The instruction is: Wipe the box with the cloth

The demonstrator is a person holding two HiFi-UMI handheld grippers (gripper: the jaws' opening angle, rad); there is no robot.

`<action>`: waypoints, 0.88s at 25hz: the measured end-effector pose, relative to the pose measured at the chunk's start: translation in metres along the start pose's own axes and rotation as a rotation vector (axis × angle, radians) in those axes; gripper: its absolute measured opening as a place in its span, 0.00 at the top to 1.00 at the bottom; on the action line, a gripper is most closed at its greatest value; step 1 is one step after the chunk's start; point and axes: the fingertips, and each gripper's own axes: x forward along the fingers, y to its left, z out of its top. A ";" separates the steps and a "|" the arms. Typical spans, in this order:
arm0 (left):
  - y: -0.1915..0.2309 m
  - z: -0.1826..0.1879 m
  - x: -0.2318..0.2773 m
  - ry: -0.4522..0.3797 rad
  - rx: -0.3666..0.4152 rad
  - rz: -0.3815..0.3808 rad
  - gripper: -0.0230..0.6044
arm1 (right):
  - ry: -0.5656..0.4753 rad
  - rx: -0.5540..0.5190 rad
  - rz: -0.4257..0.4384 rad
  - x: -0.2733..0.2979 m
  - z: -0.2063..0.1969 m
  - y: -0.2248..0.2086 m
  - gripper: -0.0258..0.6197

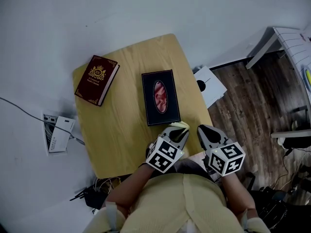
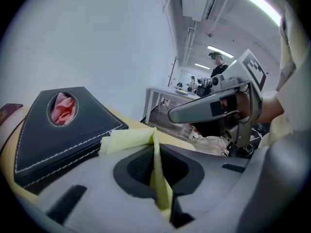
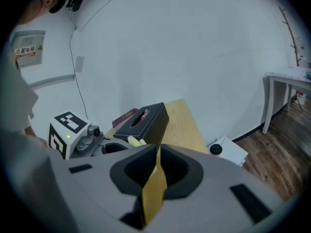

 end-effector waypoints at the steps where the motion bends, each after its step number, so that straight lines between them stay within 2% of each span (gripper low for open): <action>1: -0.005 0.002 0.000 -0.005 0.009 -0.020 0.92 | -0.002 0.003 -0.006 -0.001 0.000 -0.002 0.89; 7: -0.028 0.020 -0.014 -0.046 0.037 -0.090 0.92 | -0.011 0.009 -0.024 -0.003 0.004 -0.010 0.89; 11: -0.044 0.048 -0.035 -0.129 0.060 -0.144 0.92 | -0.013 -0.001 -0.022 0.001 0.010 -0.011 0.89; 13: -0.047 0.060 -0.046 -0.174 0.071 -0.142 0.92 | -0.014 -0.009 -0.017 0.004 0.013 -0.009 0.89; 17: -0.031 0.077 -0.068 -0.248 0.066 -0.062 0.92 | -0.020 -0.030 0.006 0.012 0.023 -0.006 0.89; 22: 0.016 0.077 -0.098 -0.298 -0.008 0.129 0.92 | -0.010 -0.077 0.065 0.026 0.032 0.006 0.89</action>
